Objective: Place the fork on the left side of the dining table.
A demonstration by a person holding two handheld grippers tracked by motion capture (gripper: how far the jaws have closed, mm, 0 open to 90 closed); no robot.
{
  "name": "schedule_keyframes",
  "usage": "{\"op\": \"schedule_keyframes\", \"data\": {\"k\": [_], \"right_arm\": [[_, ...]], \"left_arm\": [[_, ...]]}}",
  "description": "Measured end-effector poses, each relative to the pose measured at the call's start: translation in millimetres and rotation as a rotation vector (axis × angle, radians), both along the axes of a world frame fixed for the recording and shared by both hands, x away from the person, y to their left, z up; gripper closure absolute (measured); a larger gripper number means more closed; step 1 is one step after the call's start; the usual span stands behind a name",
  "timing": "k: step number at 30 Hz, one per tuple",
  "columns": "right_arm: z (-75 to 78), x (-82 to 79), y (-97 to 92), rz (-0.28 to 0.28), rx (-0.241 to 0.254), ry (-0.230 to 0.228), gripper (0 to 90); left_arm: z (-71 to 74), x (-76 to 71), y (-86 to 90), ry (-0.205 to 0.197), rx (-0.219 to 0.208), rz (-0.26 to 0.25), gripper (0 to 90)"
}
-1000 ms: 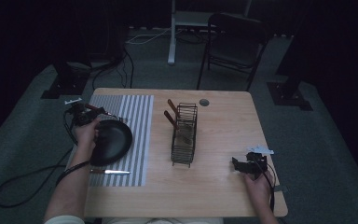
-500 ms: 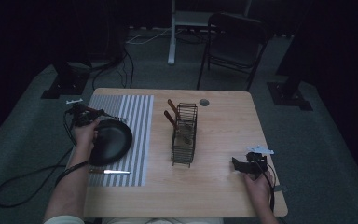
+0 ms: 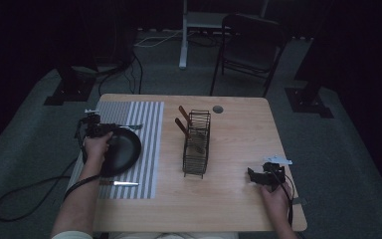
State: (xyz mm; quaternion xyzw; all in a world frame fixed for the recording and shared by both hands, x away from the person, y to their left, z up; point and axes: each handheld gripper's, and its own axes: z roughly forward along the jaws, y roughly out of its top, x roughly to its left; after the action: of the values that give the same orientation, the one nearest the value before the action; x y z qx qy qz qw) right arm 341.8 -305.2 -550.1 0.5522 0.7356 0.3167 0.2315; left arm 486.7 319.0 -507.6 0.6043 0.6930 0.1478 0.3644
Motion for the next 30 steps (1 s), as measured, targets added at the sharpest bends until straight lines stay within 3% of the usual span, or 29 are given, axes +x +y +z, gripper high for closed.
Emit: {"op": "schedule_keyframes", "data": {"k": [1,4,8,11,15,20,21,22,25,26,30], "right_arm": [[0.0,0.0,0.0,0.0,0.0,0.0,12.8],[0.0,0.0,0.0,0.0,0.0,0.0,12.8],[0.0,0.0,0.0,0.0,0.0,0.0,12.8],[0.0,0.0,0.0,0.0,0.0,0.0,12.8],[0.0,0.0,0.0,0.0,0.0,0.0,12.8],[0.0,0.0,0.0,0.0,0.0,0.0,12.8],[0.0,0.0,0.0,0.0,0.0,0.0,12.8],[0.0,0.0,0.0,0.0,0.0,0.0,12.8],[0.0,0.0,0.0,0.0,0.0,0.0,12.8],[0.0,0.0,0.0,0.0,0.0,0.0,12.8],[0.0,0.0,0.0,0.0,0.0,0.0,12.8]], "left_arm": [[0.0,0.0,0.0,0.0,0.0,0.0,74.5],[3.6,-3.6,-2.5,-0.003,0.07,-0.001,73.7],[6.5,-9.1,-4.0,-0.004,0.115,0.007,61.6],[9.1,-15.0,-6.6,-0.005,0.168,0.008,61.4],[13.4,-24.4,-6.7,-0.03,0.186,0.011,58.9],[16.8,-36.6,-5.9,-0.044,0.176,-0.001,53.8],[17.9,-41.0,-7.9,-0.045,0.191,-0.007,53.7],[18.4,-43.4,-9.1,-0.044,0.2,-0.008,46.3],[19.2,-49.9,-12.2,-0.033,0.218,-0.018,41.2],[19.5,-52.0,-12.5,-0.025,0.231,-0.019,35.0],[19.9,-61.3,-11.3,-0.034,0.221,-0.009,27.7]]}}
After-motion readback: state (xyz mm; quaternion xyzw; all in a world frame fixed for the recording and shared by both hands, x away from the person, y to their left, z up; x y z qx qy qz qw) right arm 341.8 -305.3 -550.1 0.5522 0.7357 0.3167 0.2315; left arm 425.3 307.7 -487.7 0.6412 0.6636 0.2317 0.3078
